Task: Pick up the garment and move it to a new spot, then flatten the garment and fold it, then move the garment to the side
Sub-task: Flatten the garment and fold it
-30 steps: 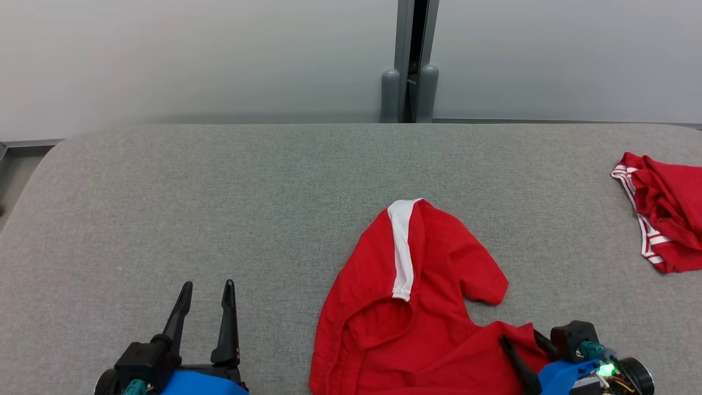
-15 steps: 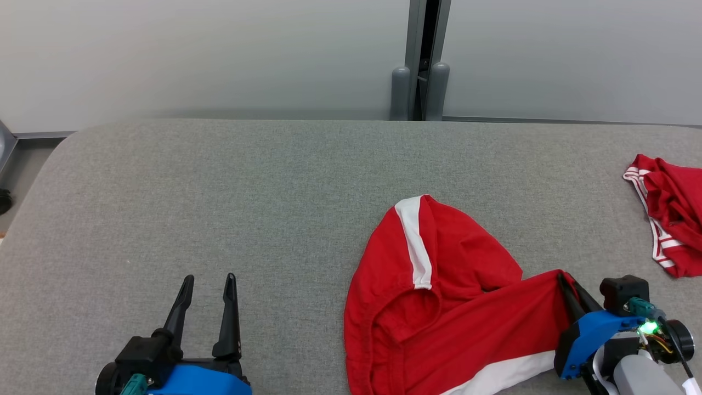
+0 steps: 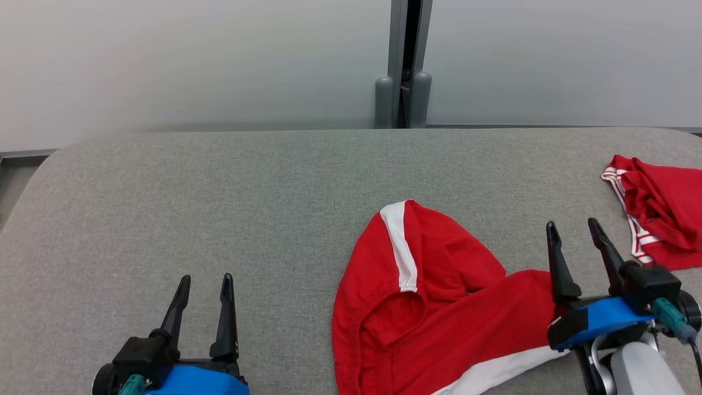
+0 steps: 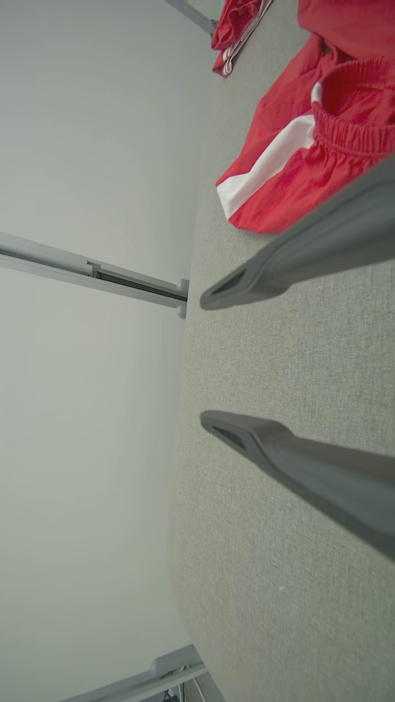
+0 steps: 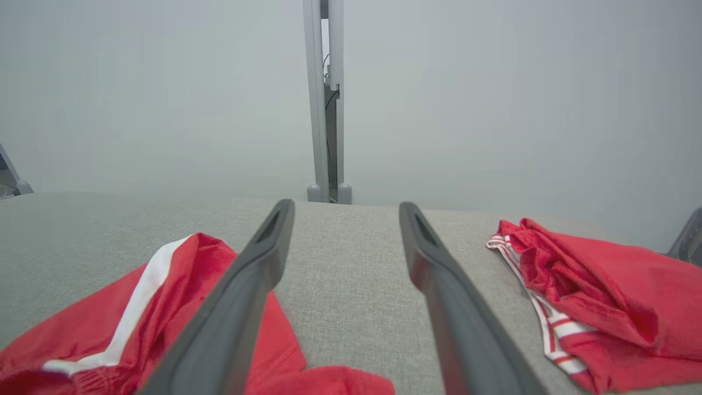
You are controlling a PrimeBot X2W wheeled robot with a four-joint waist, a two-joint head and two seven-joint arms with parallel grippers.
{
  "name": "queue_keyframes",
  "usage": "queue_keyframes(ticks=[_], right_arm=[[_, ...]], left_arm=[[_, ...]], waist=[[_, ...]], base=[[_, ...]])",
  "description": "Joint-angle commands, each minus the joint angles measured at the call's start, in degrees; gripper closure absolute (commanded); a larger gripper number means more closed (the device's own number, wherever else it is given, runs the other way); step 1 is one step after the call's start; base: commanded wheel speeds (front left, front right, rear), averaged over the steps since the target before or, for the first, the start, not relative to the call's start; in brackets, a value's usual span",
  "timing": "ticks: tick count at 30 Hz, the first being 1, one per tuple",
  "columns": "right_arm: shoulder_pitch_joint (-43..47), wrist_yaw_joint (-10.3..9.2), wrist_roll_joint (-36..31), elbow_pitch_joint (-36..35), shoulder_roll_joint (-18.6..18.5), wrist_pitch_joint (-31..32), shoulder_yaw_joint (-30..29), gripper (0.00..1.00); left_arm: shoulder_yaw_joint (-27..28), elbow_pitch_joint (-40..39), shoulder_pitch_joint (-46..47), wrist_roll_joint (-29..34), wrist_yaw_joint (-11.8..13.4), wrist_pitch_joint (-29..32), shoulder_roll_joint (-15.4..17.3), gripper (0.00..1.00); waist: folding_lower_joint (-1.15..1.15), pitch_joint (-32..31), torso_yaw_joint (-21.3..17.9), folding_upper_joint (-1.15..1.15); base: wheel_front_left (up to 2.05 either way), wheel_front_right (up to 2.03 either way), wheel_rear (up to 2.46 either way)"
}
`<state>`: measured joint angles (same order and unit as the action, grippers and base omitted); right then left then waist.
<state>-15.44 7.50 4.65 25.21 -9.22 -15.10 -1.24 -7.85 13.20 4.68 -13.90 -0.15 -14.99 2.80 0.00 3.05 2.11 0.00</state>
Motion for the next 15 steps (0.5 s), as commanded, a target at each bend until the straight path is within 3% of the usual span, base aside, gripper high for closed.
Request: queue_keyframes(ticks=[1,8,15], right_arm=[[2.01,-0.02,-0.46,-3.03,0.78,0.0,-0.28,0.0],[11.48,-0.03,0.14,-15.67,3.71,0.01,-0.82,0.0],[17.03,-0.03,0.49,-19.61,5.36,0.0,-0.17,0.0]], left_arm=[[0.21,0.02,-0.46,0.49,-0.18,-0.25,0.22,0.0],[0.16,0.0,-1.13,0.68,-0.35,-0.25,0.22,0.0],[0.35,0.07,-1.47,1.06,-0.69,-0.25,0.22,0.0]], waist=[[0.0,-0.4,-0.3,0.0],[0.0,-1.35,-0.84,0.0],[0.0,-1.89,-1.79,0.0]], base=[[0.0,0.0,0.0],[0.0,0.0,0.0],[0.0,0.0,0.0]])
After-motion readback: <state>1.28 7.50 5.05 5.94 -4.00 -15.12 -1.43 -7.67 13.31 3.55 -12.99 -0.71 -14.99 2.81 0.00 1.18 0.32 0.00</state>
